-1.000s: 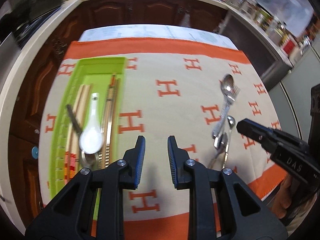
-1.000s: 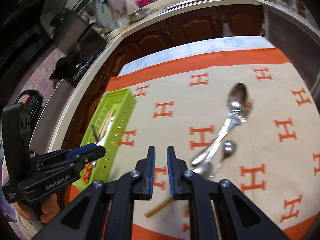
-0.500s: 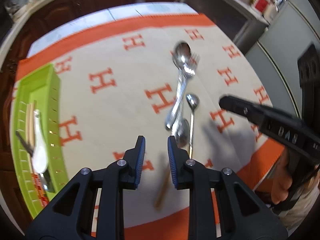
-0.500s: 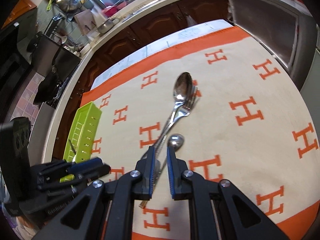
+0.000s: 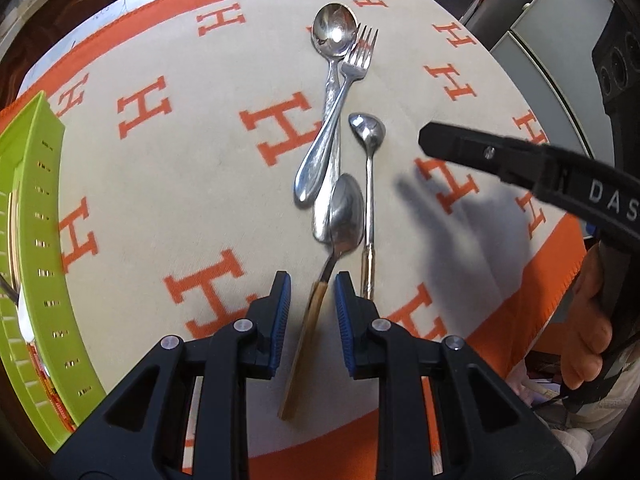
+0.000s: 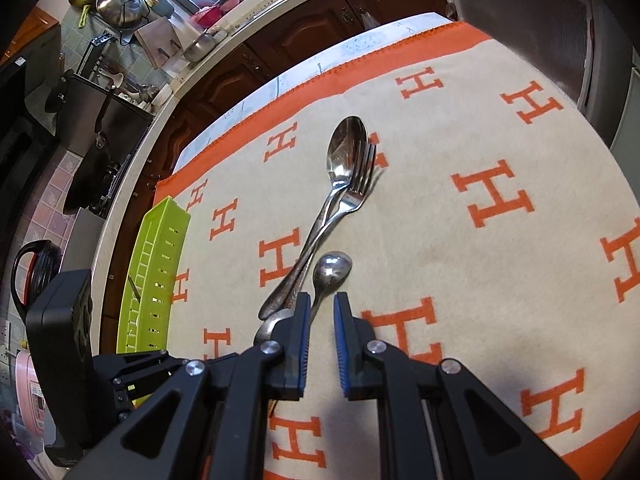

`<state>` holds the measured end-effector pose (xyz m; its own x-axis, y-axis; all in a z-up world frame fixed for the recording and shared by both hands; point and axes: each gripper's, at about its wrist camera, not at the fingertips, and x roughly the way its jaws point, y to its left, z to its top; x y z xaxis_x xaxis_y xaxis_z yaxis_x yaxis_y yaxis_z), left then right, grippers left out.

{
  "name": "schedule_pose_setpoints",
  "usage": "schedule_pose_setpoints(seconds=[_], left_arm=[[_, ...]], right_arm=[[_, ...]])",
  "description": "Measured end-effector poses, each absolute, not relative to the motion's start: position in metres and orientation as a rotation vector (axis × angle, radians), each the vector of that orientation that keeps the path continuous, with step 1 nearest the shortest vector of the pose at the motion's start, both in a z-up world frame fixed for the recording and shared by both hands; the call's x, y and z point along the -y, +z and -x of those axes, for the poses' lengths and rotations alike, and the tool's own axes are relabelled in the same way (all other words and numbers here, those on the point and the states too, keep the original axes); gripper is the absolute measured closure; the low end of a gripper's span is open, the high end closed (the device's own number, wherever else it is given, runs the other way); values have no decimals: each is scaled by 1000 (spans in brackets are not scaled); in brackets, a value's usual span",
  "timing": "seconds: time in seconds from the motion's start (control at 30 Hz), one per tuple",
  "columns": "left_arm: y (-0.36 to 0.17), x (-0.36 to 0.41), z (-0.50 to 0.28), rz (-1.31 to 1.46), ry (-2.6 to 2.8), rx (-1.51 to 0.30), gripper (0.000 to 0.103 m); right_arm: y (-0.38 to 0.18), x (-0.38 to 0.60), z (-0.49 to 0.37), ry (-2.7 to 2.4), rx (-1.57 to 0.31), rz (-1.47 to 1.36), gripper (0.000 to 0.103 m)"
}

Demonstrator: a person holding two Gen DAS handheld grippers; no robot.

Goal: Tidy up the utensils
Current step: 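Move both open tools back over the remaining spoons and forks, then grasp a small metal spoon with the left tool while the right grasps another metal spoon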

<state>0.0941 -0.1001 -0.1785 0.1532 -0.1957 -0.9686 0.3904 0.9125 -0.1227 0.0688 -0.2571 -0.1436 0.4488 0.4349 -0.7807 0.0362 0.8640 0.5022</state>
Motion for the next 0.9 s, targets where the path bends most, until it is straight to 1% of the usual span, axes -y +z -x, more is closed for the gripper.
schedule_pose_setpoints(seconds=[0.27, 0.33, 0.4, 0.53, 0.6, 0.83, 0.9], left_arm=[[-179, 124, -100, -228, -478, -1282, 84], [-178, 126, -101, -224, -469, -1272, 91], [-177, 125, -102, -203, -463, -1273, 93], [-174, 123, -98, -163, -464, -1274, 101], [-170, 119, -95, -157, -449, -1265, 103], [-161, 91, -90, -78, -408, -1253, 103], [-158, 83, -89, -59, -400, -1245, 103]], right_arm=[[-153, 258, -68, 256, -1108, -506, 91], [-155, 258, -68, 257, -1115, -509, 91], [-157, 257, -69, 258, -1124, -514, 91], [-160, 254, -73, 259, -1145, -513, 91], [-162, 249, -77, 261, -1164, -506, 91], [-165, 230, -92, 221, -1201, -424, 91], [-163, 222, -97, 204, -1199, -379, 86]])
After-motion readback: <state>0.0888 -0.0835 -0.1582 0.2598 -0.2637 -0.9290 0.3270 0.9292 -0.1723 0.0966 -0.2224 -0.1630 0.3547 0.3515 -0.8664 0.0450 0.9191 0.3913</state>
